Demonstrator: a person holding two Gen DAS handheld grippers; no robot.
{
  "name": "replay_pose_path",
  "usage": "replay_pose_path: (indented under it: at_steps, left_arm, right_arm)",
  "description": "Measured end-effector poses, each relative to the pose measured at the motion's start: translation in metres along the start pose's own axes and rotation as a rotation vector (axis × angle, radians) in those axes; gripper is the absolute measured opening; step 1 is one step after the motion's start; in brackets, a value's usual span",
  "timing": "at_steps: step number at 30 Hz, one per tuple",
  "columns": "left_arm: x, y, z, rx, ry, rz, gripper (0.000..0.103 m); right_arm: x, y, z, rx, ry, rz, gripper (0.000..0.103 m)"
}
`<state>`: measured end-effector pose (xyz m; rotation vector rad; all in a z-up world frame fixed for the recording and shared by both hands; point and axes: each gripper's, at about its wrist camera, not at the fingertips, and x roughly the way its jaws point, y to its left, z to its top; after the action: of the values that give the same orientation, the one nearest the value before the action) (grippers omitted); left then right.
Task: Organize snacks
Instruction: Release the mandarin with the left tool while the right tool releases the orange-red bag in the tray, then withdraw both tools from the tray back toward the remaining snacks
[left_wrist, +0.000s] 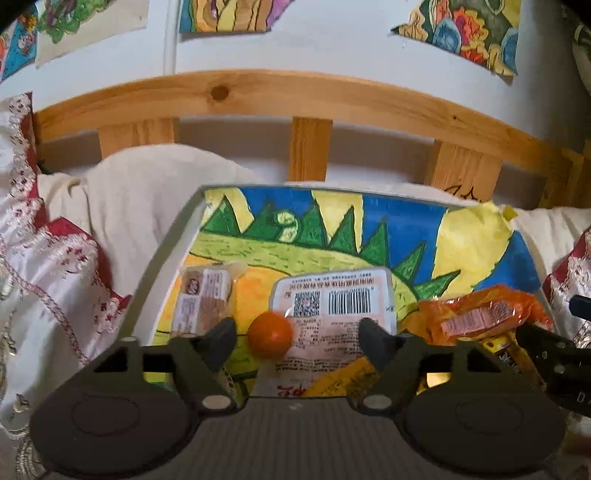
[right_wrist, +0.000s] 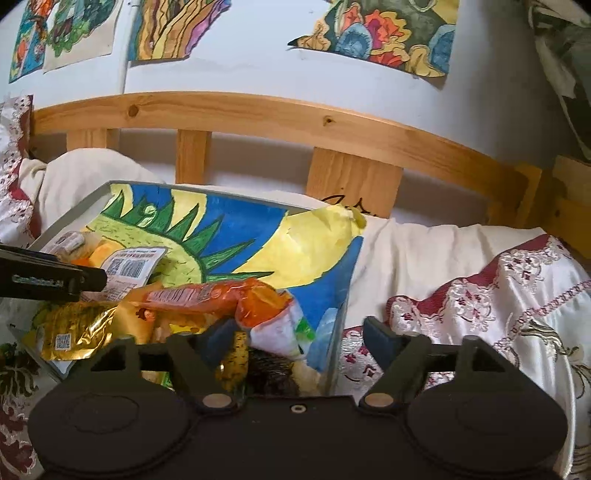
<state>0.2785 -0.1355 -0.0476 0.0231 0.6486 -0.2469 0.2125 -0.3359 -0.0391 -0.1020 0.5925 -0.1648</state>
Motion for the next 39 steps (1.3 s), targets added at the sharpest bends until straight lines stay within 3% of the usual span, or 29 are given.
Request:
replay_pose_path:
  at_steps: [7, 21, 39]
  left_arm:
    - [-0.029, 0.000, 0.007, 0.007, -0.065, 0.040, 0.102]
    - [-0.118, 0.023, 0.002, -0.088, -0.116, 0.059, 0.102]
    - [-0.237, 0.055, -0.056, -0.088, -0.191, 0.105, 0.102]
  right_arm:
    - [-0.019, -0.008, 0.005, 0.062, -0.025, -0.008, 0.100]
    - [-0.098, -0.012, 0.012, 0.119, -0.128, 0.011, 0.102]
    - [-0.206, 0.038, -0.016, 0.179, -0.201, 0.128, 0.102]
